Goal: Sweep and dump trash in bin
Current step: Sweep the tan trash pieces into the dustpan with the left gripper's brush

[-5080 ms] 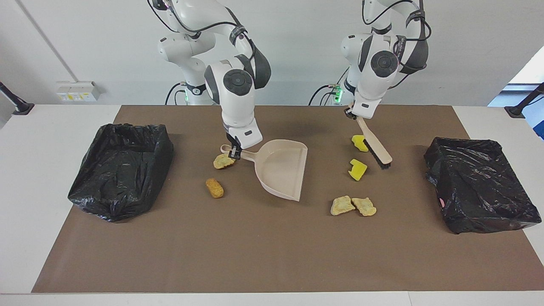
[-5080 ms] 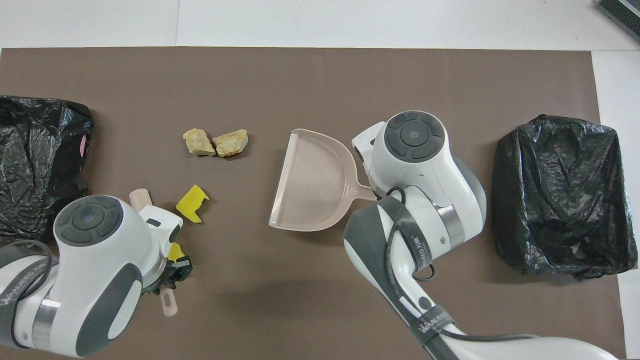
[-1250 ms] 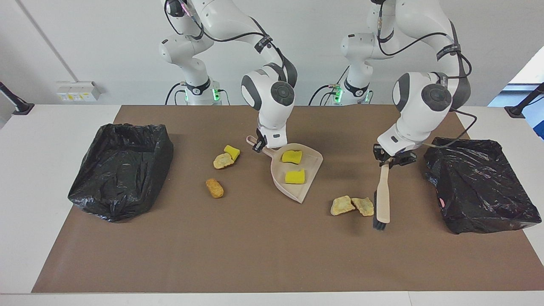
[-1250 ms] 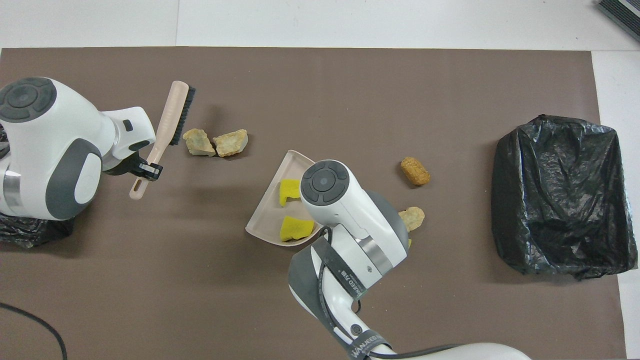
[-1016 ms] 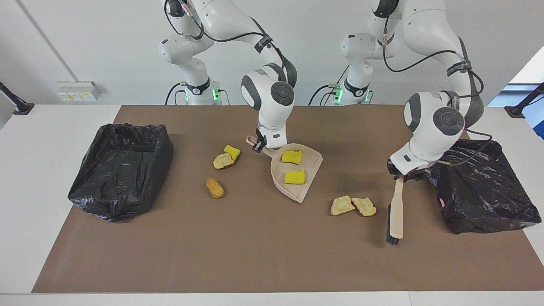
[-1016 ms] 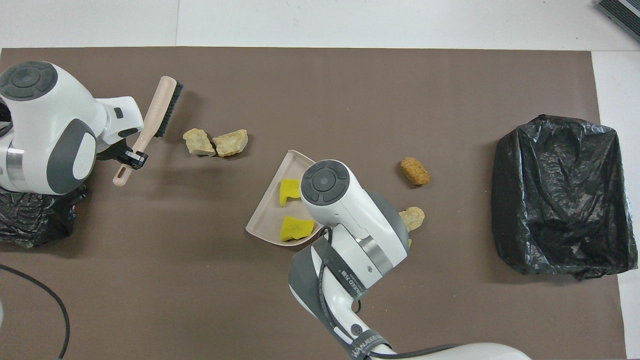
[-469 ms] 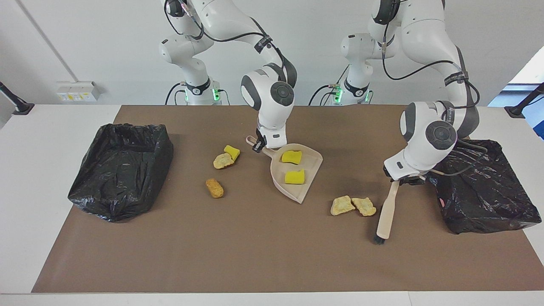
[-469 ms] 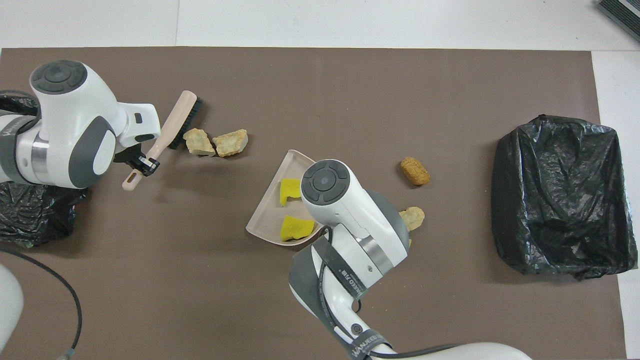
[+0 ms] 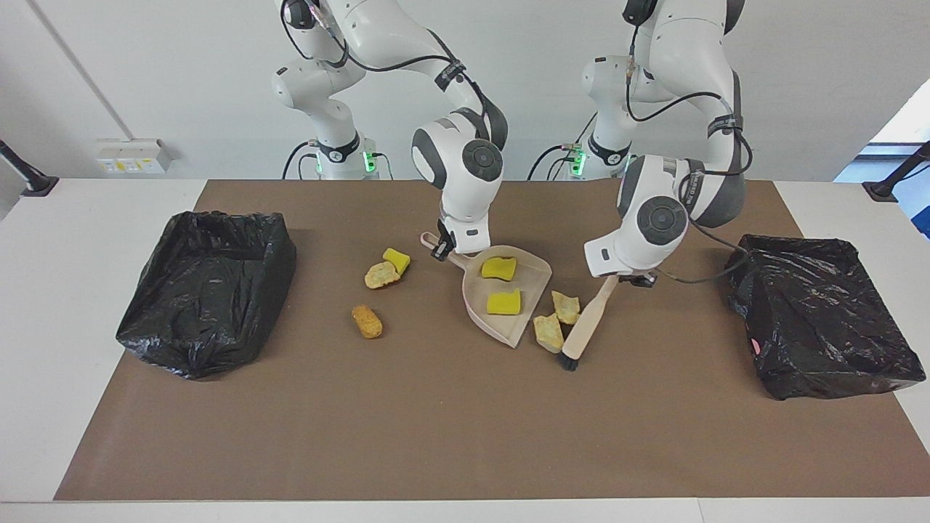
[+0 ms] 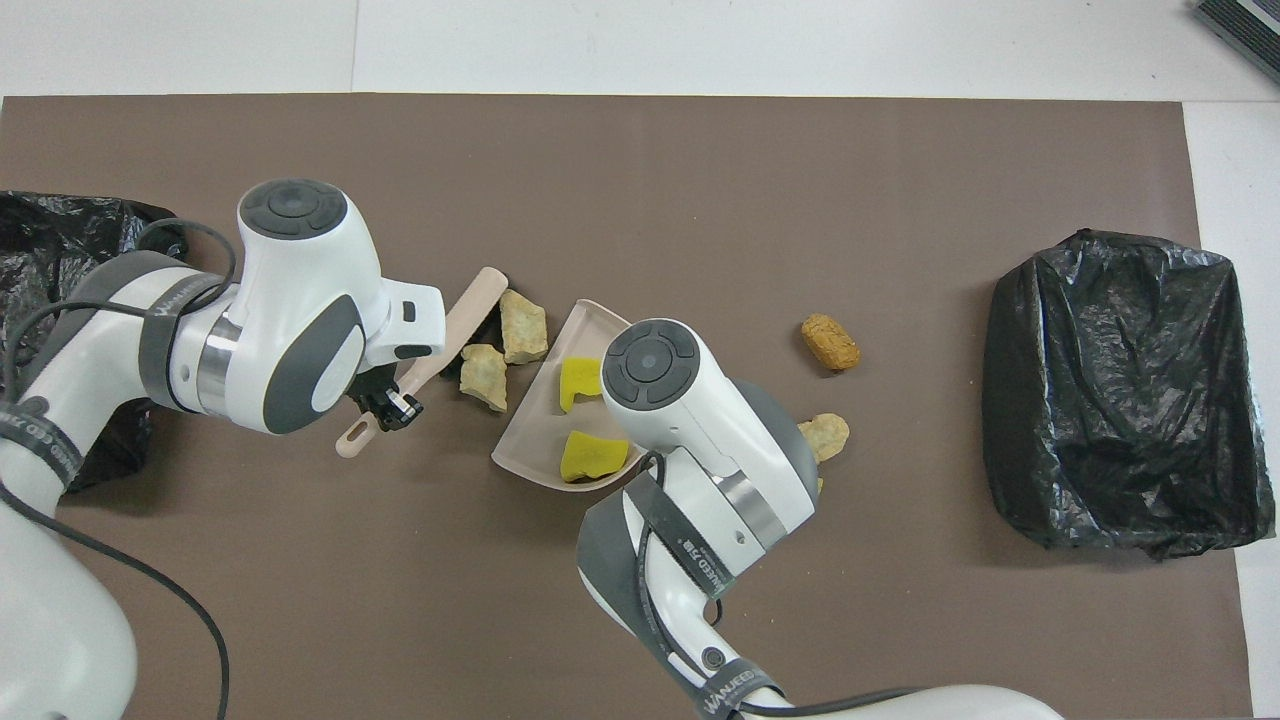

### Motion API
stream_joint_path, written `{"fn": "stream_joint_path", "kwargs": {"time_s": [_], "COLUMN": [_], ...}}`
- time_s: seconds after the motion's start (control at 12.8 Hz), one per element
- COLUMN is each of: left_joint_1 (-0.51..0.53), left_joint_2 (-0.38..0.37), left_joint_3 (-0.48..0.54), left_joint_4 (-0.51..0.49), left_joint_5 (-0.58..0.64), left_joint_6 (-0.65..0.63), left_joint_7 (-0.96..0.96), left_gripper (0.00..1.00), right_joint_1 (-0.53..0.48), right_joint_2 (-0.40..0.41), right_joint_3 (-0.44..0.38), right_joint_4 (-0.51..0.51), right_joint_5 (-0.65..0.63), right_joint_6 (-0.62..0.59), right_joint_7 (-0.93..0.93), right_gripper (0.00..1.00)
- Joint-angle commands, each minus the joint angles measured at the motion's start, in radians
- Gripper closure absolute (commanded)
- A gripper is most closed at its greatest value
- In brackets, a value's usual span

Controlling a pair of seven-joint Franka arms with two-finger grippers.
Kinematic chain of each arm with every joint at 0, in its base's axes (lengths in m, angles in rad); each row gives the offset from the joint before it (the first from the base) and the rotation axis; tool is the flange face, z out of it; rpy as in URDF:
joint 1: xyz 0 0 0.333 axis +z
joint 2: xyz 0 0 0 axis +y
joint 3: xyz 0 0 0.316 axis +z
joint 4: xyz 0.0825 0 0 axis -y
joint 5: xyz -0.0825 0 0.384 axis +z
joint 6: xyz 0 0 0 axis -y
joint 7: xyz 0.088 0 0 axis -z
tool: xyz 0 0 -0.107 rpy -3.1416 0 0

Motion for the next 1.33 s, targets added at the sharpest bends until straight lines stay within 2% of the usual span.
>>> {"fn": "stream_joint_path", "kwargs": {"time_s": [0.0,0.31,0.55,0.7,1.02,1.25], "left_joint_1": [-0.017,-0.017,-0.005,0.002,0.022,0.022], "left_joint_2": [-0.067,-0.069,-0.109,-0.142,-0.205,-0.280], "left_joint_3": [-0.063,-0.131,-0.142,-0.137,-0.137,-0.137], "left_joint_4": [-0.079,-0.081,-0.070,-0.072,-0.081,-0.122], "left_joint_5": [-0.052,-0.128,-0.220,-0.228,-0.228,-0.228], "left_joint_6": [-0.008,-0.014,-0.069,-0.077,-0.147,-0.144], "left_joint_7": [-0.110,-0.249,-0.351,-0.359,-0.505,-0.562], "left_gripper": [1.00,1.00,1.00,1.00,1.00,1.00], "right_joint_1": [-0.009,-0.009,-0.009,-0.010,-0.016,-0.020], "right_joint_2": [-0.016,-0.017,-0.017,-0.017,-0.016,-0.022], "right_joint_3": [0.007,0.007,0.007,0.007,0.007,0.001], "right_joint_4": [-0.014,-0.014,-0.016,-0.016,-0.014,-0.007], "right_joint_5": [-0.014,-0.017,-0.017,-0.017,-0.022,-0.025], "right_joint_6": [-0.012,-0.015,-0.014,-0.014,-0.015,-0.025], "right_joint_7": [0.034,0.034,0.032,0.032,0.023,0.022], "right_gripper": [1.00,1.00,1.00,1.00,1.00,1.00]}}
